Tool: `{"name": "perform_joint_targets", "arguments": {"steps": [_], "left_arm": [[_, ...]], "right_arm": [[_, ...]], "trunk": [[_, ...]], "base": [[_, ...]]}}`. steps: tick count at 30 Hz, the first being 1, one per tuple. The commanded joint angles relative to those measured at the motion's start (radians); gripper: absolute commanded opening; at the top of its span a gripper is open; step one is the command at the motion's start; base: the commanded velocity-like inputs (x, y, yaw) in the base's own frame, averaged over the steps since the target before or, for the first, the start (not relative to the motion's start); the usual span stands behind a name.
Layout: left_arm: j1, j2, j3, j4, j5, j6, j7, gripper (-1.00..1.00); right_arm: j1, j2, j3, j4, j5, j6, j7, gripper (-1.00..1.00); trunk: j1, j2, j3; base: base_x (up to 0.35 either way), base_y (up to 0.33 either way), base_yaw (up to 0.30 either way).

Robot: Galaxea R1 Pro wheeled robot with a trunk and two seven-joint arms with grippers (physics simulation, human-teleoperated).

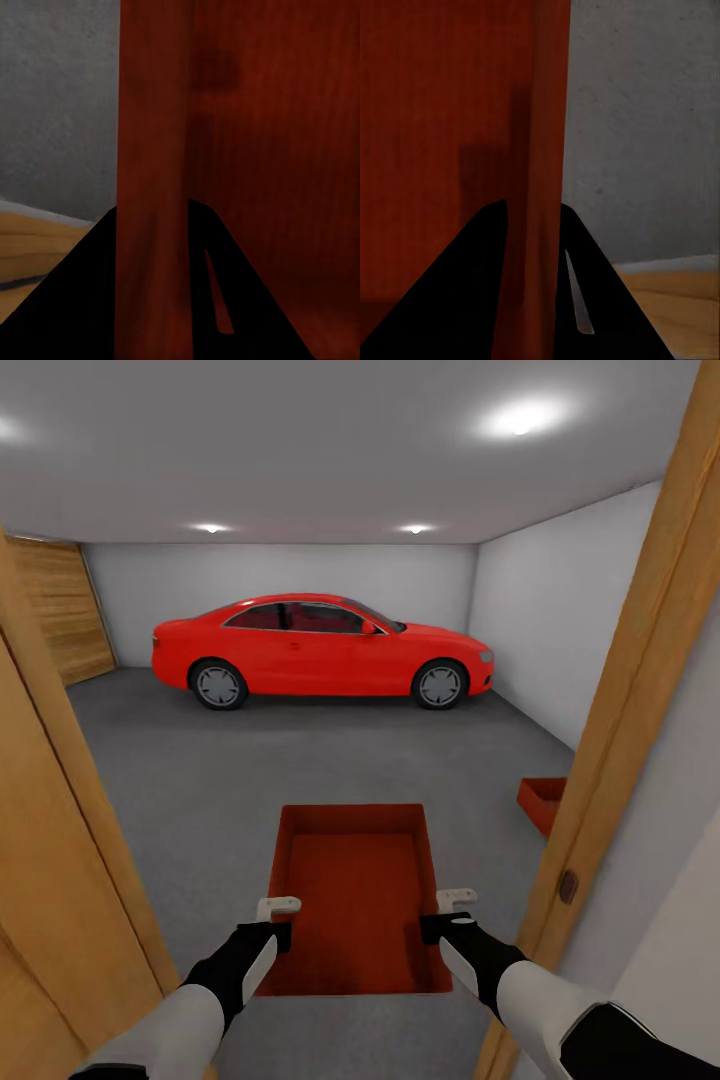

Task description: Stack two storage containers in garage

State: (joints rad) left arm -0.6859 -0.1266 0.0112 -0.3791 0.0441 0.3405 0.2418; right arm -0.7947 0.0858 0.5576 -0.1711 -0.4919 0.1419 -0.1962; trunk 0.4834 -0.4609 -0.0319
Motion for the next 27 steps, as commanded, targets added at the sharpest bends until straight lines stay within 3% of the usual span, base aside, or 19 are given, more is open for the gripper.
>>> {"name": "perform_joint_targets", "arguments": {"steps": [1, 27], "left_arm": [[0.000, 0.033, -0.008, 0.002, 0.020, 0.005, 0.007, -1.00], [0.000, 0.033, -0.008, 0.002, 0.020, 0.005, 0.007, -1.00]], "right_arm": [[-0.001, -0.006, 0.010, -0.006, 0.005, -0.030, -0.006, -1.00], [-0.002, -0.007, 0.010, -0.005, 0.005, -0.030, -0.006, -1.00]], "trunk": [[0.001, -0.002, -0.002], [0.001, -0.002, -0.002]], "base": [[0.322, 0.000, 0.000], [0.322, 0.000, 0.000]]}}
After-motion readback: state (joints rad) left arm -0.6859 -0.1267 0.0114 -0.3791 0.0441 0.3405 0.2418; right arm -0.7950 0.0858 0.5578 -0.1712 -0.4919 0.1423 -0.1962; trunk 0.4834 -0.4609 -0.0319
